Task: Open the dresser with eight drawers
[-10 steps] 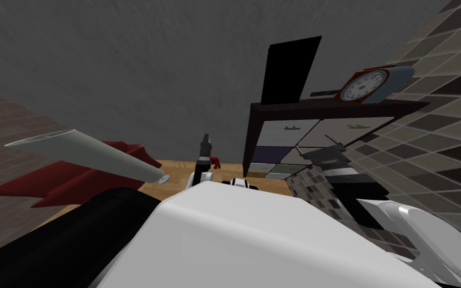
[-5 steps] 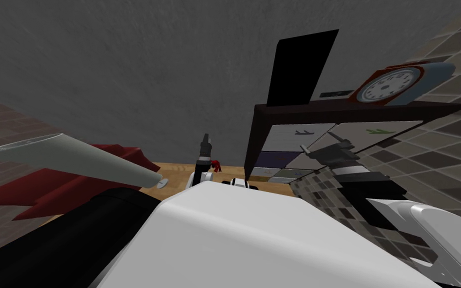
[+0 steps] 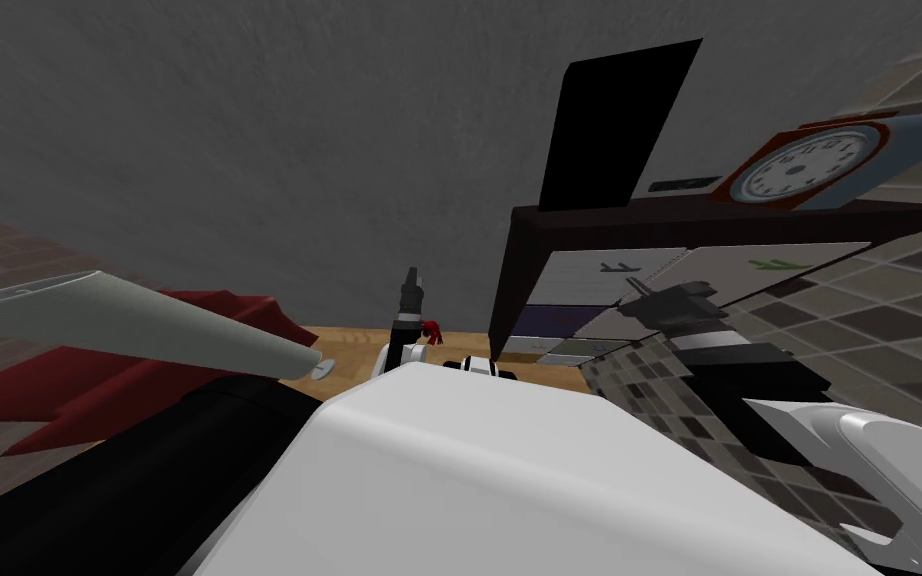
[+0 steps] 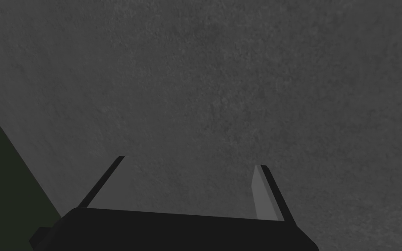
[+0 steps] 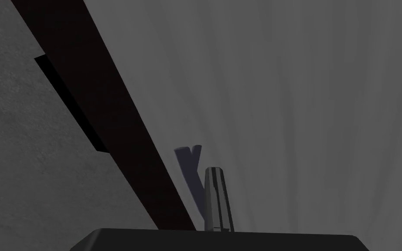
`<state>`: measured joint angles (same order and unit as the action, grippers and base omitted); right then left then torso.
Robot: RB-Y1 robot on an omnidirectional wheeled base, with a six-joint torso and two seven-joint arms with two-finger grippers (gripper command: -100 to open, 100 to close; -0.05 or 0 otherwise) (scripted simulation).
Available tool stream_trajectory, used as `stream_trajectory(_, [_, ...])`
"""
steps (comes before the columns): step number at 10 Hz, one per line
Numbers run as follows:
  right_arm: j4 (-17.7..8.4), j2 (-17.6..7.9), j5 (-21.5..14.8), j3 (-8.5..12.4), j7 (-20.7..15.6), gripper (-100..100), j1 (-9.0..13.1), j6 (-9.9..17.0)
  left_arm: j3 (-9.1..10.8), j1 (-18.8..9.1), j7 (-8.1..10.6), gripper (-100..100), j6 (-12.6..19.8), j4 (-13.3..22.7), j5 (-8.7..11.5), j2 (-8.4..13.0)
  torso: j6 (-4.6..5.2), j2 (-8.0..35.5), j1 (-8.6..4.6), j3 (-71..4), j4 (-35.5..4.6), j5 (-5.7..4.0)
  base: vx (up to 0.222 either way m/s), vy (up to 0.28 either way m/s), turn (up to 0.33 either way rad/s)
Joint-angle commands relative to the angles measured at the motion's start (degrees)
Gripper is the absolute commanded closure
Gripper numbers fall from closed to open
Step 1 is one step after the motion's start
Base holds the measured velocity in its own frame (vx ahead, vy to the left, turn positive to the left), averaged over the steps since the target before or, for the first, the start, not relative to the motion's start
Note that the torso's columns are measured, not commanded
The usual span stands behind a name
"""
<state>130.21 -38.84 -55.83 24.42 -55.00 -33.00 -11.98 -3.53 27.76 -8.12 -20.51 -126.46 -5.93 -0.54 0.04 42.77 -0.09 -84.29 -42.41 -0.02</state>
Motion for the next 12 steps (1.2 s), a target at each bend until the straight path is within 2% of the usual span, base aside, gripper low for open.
stream_trajectory(1, [0.9,-0.2,0.2,0.1,0.3,100,-0.4,-0.3,0.0,0.0,0.0,0,0.0,0.0,0.0,0.0,-0.02,0.0,-0.04,0.0,0.0,-0.01,-0.162,-0.04,-0.056])
stream_trajectory(3, [1.1,-0.3,0.2,0.2,0.3,100,-0.6,-0.3,0.0,0.0,0.0,0,0.0,0.0,0.0,0.0,-0.04,-0.4,0.16,-0.2,0.1,0.04,-0.138,-0.01,-0.043])
stream_trajectory(4, [0.3,0.2,0.1,0.7,0.2,-100,-0.2,0.9,0.0,0.0,0.0,0,0.0,0.0,0.0,0.0,-0.06,-0.8,0.2,-0.5,0.2,0.06,0.079,0.091,-0.028])
stream_trajectory(6, [-0.3,0.7,-0.2,1.3,0.0,-100,0.2,1.9,-0.02,0.0,0.0,0,0.0,0.0,0.0,0.0,-0.07,-1.2,0.46,-0.8,0.4,0.15,0.165,0.143,-0.035])
stream_trajectory(8, [-1.2,1.4,-0.4,2.0,-0.3,-100,0.7,3.3,-0.02,0.0,0.0,0,0.0,0.0,0.0,0.0,-0.05,-0.6,0.19,-0.4,0.2,0.05,0.175,0.182,-0.025])
stream_trajectory(9, [-1.1,1.3,-0.4,1.7,-0.2,-100,0.7,2.7,-0.02,0.0,0.0,0,0.0,0.0,0.0,0.0,-0.03,-0.4,0.17,-0.2,0.1,0.05,0.079,0.092,-0.01])
stream_trajectory(11, [-0.3,-1.1,0.7,3.6,1.5,-100,-0.5,3.3,0.0,0.0,0.0,0,0.0,0.0,0.0,0.0,-0.01,-0.3,-0.24,-0.1,0.0,-0.08,0.125,0.06,-0.042])
stream_trajectory(12, [-0.6,-0.6,0.5,3.2,1.0,-100,-0.1,3.1,0.0,0.0,0.0,0,0.0,0.0,0.0,0.0,-0.04,-0.5,-0.05,-0.3,0.1,-0.02,0.058,0.03,-0.011])
